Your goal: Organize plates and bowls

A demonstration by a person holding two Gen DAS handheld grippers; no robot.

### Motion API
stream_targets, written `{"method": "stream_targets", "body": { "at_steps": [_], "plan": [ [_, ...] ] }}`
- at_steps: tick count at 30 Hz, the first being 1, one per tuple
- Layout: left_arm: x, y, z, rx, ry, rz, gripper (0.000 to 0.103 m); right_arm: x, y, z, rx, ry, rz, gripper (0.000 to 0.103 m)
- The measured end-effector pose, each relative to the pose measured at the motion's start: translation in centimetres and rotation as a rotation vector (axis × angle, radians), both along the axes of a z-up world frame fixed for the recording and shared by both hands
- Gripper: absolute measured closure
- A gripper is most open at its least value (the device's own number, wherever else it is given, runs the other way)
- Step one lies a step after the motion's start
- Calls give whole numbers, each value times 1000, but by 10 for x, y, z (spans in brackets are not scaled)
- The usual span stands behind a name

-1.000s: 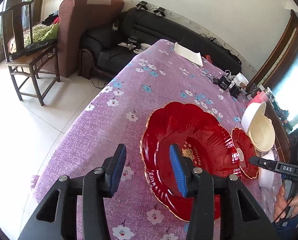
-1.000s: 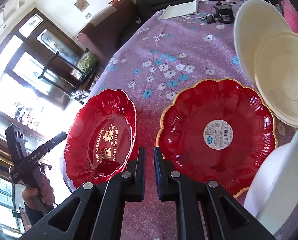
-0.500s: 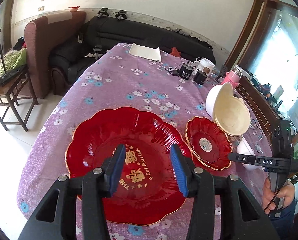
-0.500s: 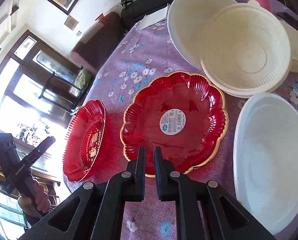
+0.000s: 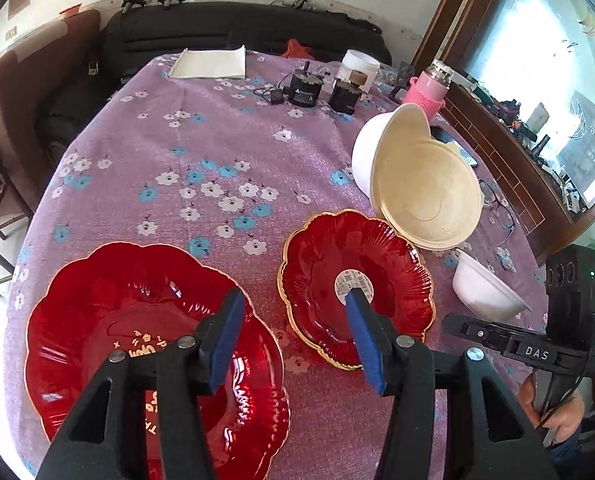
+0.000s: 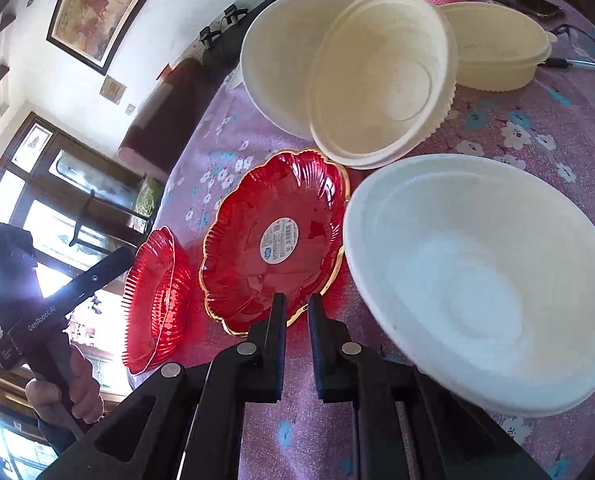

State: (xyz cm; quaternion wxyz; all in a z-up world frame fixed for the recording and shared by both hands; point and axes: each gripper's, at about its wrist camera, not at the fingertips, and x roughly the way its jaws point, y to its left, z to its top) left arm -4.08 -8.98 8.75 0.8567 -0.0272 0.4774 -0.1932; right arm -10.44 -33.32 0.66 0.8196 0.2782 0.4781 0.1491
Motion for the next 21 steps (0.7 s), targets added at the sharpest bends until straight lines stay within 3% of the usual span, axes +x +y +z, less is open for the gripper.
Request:
{"method": "stream_targets", "body": {
  "at_steps": [11, 21],
  "plan": [
    [54, -30, -30, 61, 130, -5, 51, 9, -9, 1, -10, 11, -79, 91],
    [75, -33, -44, 75, 162, 22, 51, 9, -10, -5, -33, 42, -105, 91]
  ]
}}
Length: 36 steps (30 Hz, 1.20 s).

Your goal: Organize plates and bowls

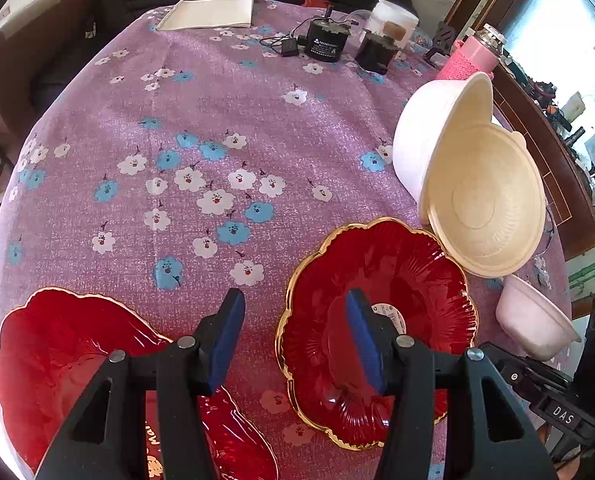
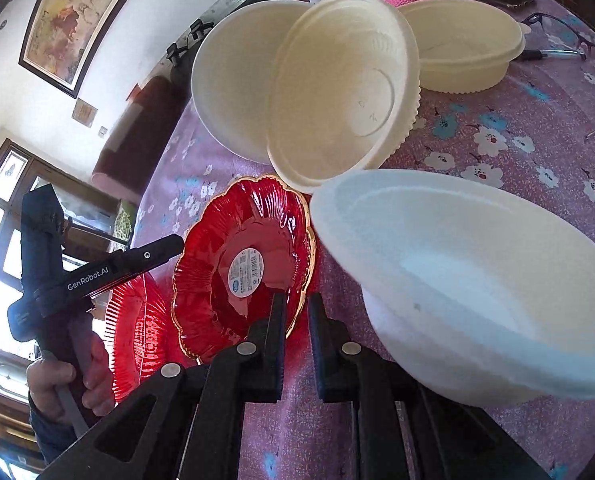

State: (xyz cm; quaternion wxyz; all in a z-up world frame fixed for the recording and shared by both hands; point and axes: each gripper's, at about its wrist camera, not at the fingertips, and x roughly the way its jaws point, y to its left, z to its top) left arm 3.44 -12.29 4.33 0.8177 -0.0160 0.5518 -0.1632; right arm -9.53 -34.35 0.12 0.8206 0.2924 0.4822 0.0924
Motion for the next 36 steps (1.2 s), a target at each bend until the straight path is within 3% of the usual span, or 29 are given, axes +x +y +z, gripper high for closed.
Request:
{"method": "stream_targets", "body": {
  "at_steps": [4, 5, 6, 7, 8, 17, 36],
  "plan": [
    [6, -3, -5, -1, 15, -7, 51, 2, 2, -2, -4, 14, 3, 91],
    [7, -5, -7, 3, 19, -16, 55, 3, 3, -3, -6, 19, 4, 90],
    [8, -6, -9, 4, 25, -22, 62, 4, 4, -4, -6, 23, 4, 89],
    [9, -7, -12, 8, 37, -26, 78, 4, 4, -5, -3, 26, 5, 88],
    [10, -8, -15, 10, 50, -31, 86, 5, 5, -5, -4, 27, 6, 88],
    [-2, -9, -13, 54, -15, -45, 87, 4, 8, -3, -43, -17, 7, 86],
    [-49, 25, 12, -47, -126, -5, 87, -5, 19, 19, -71, -98, 48, 86]
  ]
}}
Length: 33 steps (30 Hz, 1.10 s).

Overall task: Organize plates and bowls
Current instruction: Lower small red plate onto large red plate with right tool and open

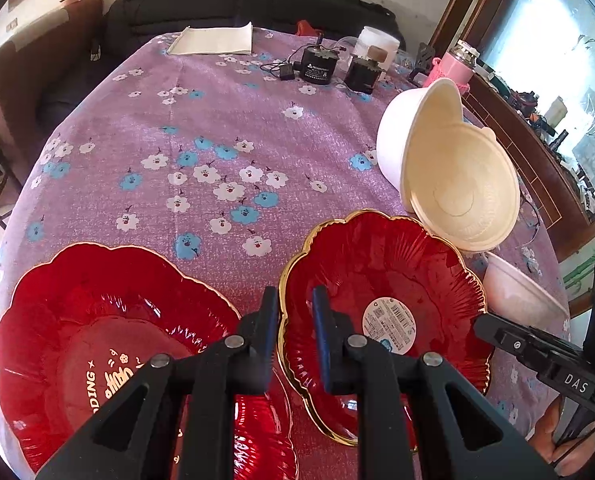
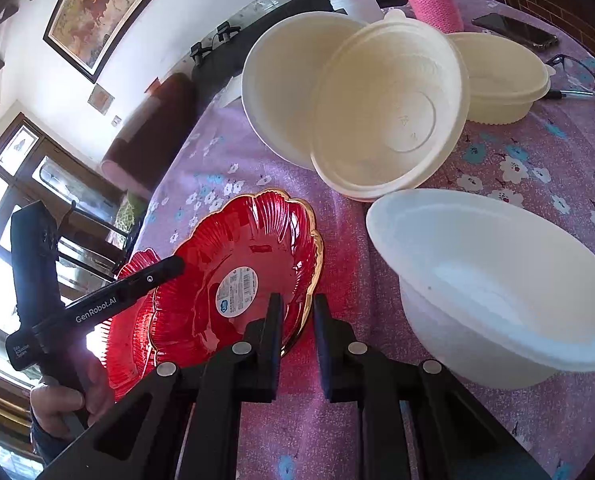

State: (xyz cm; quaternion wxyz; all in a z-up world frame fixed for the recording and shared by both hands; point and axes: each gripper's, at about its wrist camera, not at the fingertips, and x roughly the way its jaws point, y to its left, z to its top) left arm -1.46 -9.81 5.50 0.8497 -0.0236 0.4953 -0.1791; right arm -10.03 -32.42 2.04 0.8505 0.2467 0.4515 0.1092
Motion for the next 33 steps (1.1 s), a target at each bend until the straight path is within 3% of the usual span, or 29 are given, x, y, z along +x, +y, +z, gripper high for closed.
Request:
{"method": "stream_targets", "body": {
  "at_steps": [13, 33],
  "plan": [
    [-20, 27, 17, -75, -38, 33, 87, -2, 15, 15, 6, -45, 38, 86],
    [-36, 56, 37, -126, -87, 77, 86, -5, 29, 31, 15, -91, 82, 86]
  ]
}}
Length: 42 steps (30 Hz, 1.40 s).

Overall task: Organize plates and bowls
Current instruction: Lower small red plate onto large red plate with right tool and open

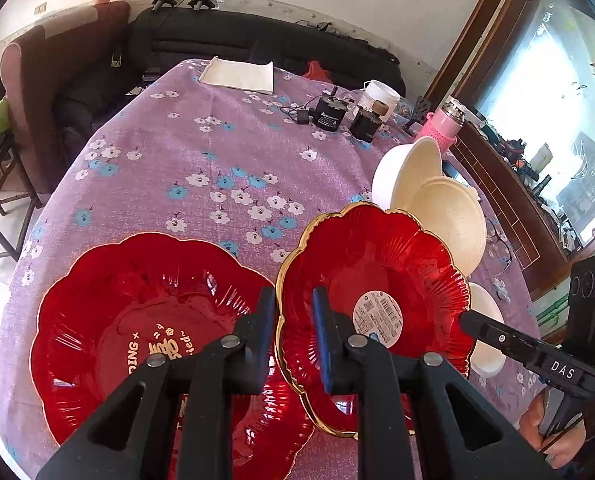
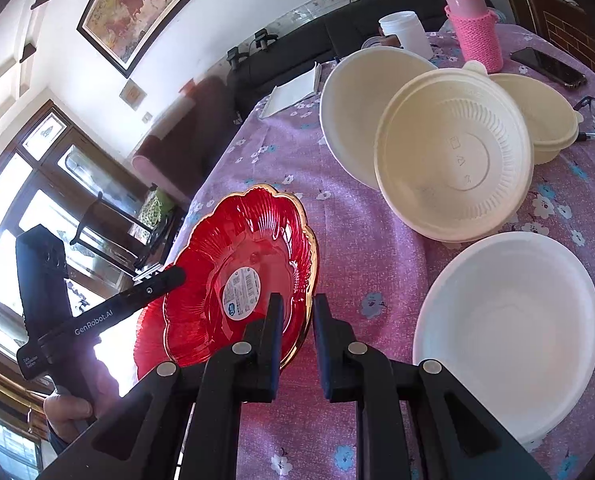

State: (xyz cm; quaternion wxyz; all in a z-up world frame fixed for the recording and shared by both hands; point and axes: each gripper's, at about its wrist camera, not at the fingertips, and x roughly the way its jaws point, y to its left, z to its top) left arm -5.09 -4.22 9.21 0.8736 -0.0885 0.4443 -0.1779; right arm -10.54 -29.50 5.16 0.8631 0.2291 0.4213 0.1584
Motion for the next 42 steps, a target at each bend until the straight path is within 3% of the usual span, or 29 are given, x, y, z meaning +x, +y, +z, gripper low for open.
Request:
{"method": "stream_targets", "body": {
  "at_steps": [11, 22, 31, 42],
  "plan": [
    [-19, 64, -2, -13, -3, 115, 86, 17, 55, 7, -16, -5, 118, 86],
    [-27, 124, -28, -22, 52, 237, 86, 42, 124, -25, -47, 71, 237, 86],
    [-25, 137, -42, -31, 73, 261, 86, 54, 145, -44, -92, 110, 262, 86],
    [-23, 133, -51, -12, 78, 280, 77, 51, 161, -39, -229, 47, 288, 84]
  ]
}}
